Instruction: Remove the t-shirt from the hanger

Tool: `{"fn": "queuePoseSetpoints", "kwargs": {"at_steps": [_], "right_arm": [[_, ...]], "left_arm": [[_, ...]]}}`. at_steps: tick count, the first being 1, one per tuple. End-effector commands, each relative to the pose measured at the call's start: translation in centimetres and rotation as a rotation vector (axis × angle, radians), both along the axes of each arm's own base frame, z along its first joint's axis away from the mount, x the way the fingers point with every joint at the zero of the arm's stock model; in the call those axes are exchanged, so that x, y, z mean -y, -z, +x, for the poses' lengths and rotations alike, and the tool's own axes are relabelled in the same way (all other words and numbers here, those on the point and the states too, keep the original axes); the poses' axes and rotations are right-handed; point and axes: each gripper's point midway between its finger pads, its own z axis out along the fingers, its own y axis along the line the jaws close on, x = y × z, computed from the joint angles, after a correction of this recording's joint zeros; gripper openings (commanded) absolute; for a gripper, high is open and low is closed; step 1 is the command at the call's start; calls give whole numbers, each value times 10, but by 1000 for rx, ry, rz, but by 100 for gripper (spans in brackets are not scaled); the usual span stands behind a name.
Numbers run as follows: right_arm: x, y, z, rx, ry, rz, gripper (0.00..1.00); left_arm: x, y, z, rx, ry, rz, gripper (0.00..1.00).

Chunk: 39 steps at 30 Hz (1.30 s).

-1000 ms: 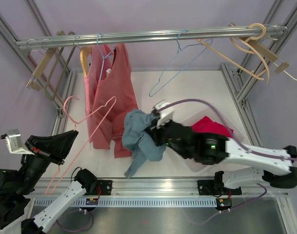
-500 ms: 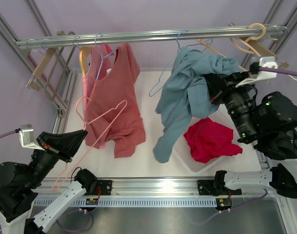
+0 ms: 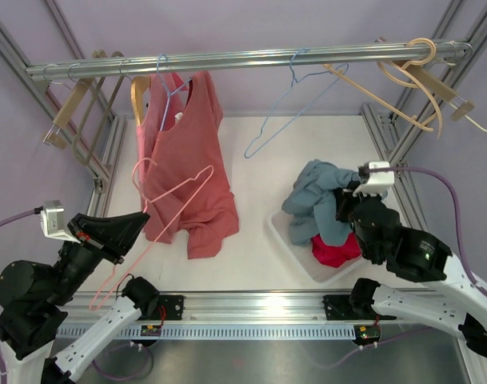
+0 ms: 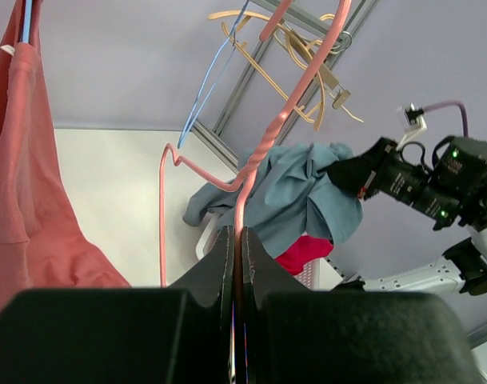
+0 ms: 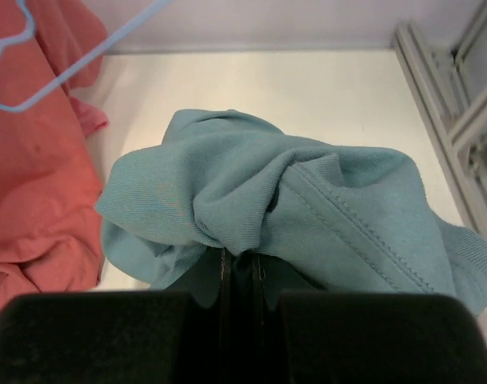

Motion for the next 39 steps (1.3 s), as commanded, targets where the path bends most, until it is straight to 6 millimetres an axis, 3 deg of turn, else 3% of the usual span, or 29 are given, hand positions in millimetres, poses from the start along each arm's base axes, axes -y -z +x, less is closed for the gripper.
{"fn": "queuePoseSetpoints", "kwargs": {"at_steps": [1,2,3,6,10,11,16,19,22,28,33,39], "right_arm": [[29,22,-13,-23,124,195,0],[34,39,-19,-59,141,223,0],[38,44,-22,-72,150,236,0],[54,45,-33,-89,174,287,0],[74,13,-46,-17,143,398,0],[76,-3,-49,29,99,439,0],[80,-68,-61,175,-47,483,0],[86,-91,-65,202,-68,474,0],[86,-95,-65,187,-67,453,0],[73,-27,-51,-4,39,277,0],[82,-6,-55,-15,69,310,0],[113,-63,-84,188,-67,540,0]], "left_arm": [[10,-11,5,21,29,-22,0],[12,-10,7,17,28,-15,0],[11,-11,8,17,23,-13,0],[12,-16,11,17,16,-11,0],[14,-23,14,23,18,-13,0],[16,-24,16,20,18,-11,0],[20,-31,20,22,23,-17,0],[23,-34,23,22,28,-11,0],[25,-35,25,18,31,-4,0],[30,-32,28,16,44,-9,0],[30,-31,27,21,49,-5,0],[32,-31,30,23,48,3,0]]}}
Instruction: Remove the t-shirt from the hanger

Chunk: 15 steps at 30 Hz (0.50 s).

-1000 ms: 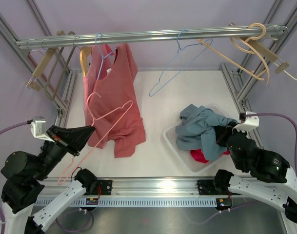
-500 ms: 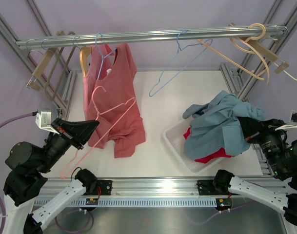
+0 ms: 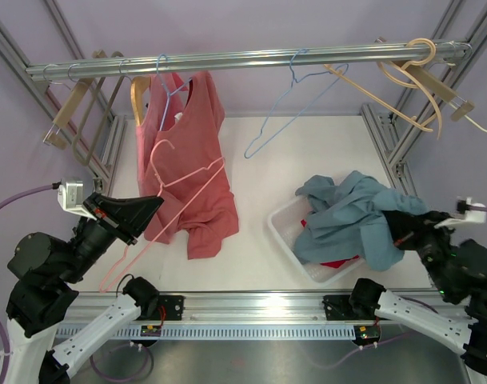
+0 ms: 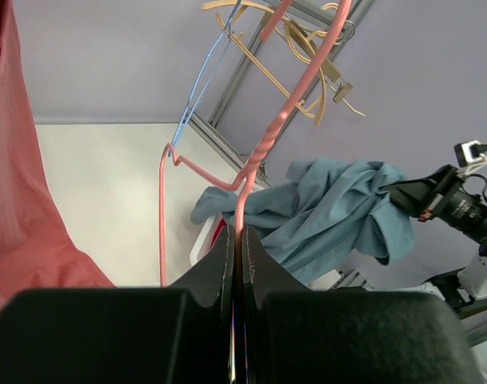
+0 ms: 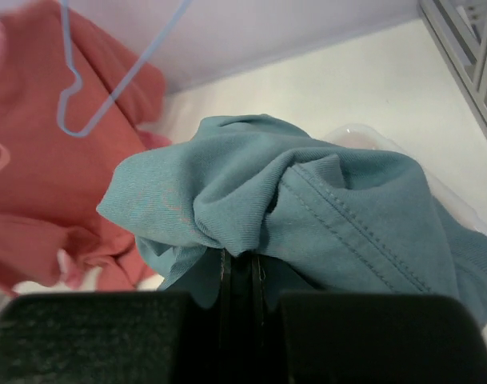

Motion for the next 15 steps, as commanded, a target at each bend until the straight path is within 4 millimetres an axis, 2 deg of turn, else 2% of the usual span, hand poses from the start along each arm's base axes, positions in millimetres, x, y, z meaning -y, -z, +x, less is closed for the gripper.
{"fn": "queuePoseSetpoints", "kwargs": {"at_steps": [1,3,6,7,10,12,15], "right_arm": [[24,-58,-15,162,-15,188,0],[26,-69,-18,178,-32,177,0],[17,-84,-19,221,-83,162,0],[19,-98,-23,269,-95,207,0],[20,-114,-29,339,-127,240,0],[22,-115,-27,331,-114,232,0],[4,-92,-14,229,-103,131,0]], "left_arm": [[6,-19,1,60,22,-33,0],[8,-18,3,56,24,-32,0],[10,-21,3,56,38,-42,0],[10,-21,2,53,39,-45,0],[10,-25,0,58,47,-54,0],[10,-26,-1,59,48,-57,0],[11,-25,0,54,51,-56,0]]}}
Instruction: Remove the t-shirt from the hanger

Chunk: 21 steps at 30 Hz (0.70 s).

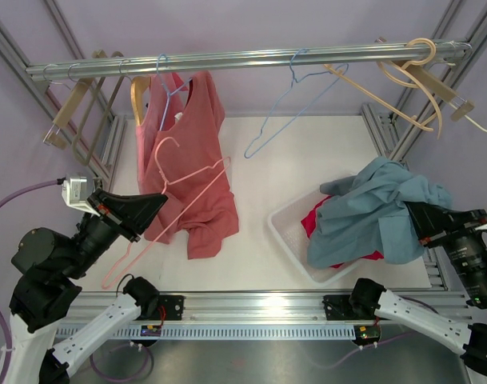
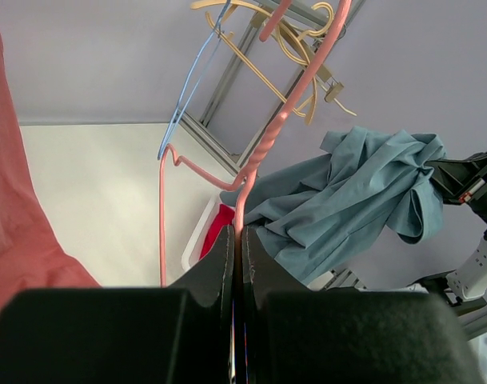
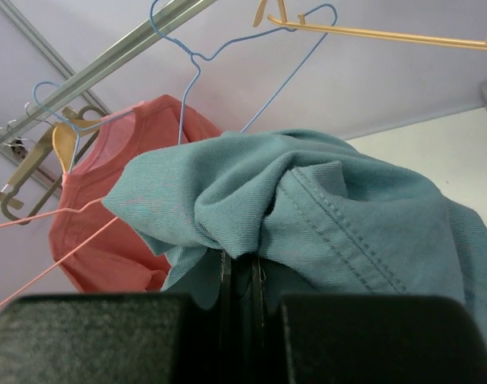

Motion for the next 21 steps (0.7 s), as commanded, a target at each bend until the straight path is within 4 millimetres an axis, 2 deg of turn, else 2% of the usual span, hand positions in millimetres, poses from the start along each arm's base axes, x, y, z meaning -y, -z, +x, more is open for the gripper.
{"fn": "queuePoseSetpoints", "kwargs": {"at_steps": [1,5,9,11,12,14,15,17,21], "right_arm": [[-21,-4,12,-23,-4,-51,0],[-33,32,24,-119,32,-111,0],[-30,65,34,-201,128,-153,0],[-37,84,40,-252,148,-197,0],[-44,100,46,-290,167,-251,0],[-51,117,52,-346,207,-239,0],[-54,136,57,-389,248,-291,0],[-61,153,62,-425,283,-271,0],[-83,207,75,-498,330,-286,0]], "left_arm": [[3,-21,-3,56,24,-47,0],[2,-20,-3,58,21,-50,0],[1,-19,-3,67,13,-39,0],[1,-18,-1,66,9,-34,0],[2,-16,1,60,6,-30,0],[4,-12,5,49,0,-22,0],[5,-12,6,46,0,-20,0],[5,-11,8,41,-3,-17,0],[7,-17,12,51,-5,-3,0]]}}
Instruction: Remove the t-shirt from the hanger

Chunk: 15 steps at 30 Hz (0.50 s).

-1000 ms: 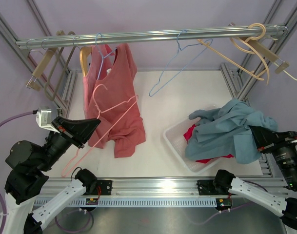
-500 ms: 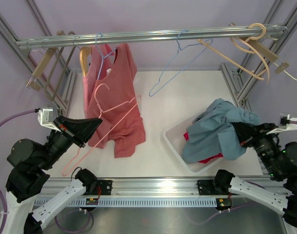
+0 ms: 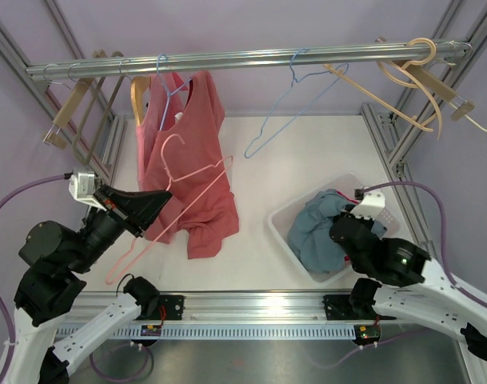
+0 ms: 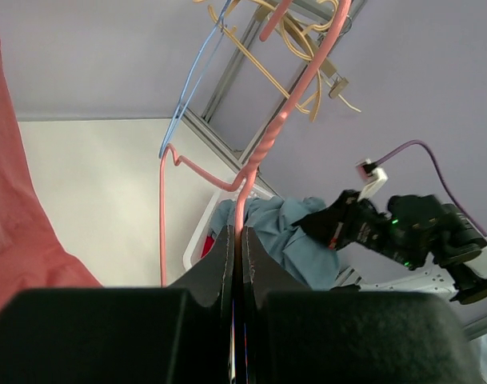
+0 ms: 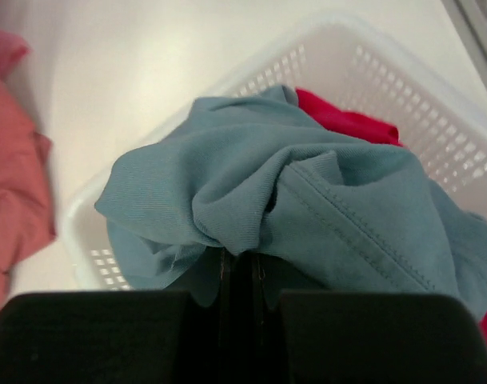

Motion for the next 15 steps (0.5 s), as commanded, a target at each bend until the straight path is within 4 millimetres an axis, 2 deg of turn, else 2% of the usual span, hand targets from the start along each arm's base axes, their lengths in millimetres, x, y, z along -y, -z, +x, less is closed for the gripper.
{"fn": "queuePoseSetpoints", "kwargs": {"at_steps": [1,4,5,9,11,12,14,15], "right_arm": [[-5,24,13,15,149,92,0],[-19,63,16,-50,175,128,0],[-22,84,13,-86,183,144,0],[-35,126,10,-151,212,244,0],[-33,134,7,-168,231,262,0],[-26,134,4,-168,245,246,1],[-20,119,4,-141,239,239,15],[-26,105,6,-113,190,277,21]], "left_arm": [[6,-19,9,54,-1,-3,0],[9,-27,10,63,9,2,0],[12,-26,15,53,7,14,0],[17,-23,31,38,-21,48,0],[17,-24,38,32,-43,58,0],[19,-20,46,21,-62,77,0],[18,-21,54,20,-94,89,0],[21,-16,64,11,-106,120,0]]}}
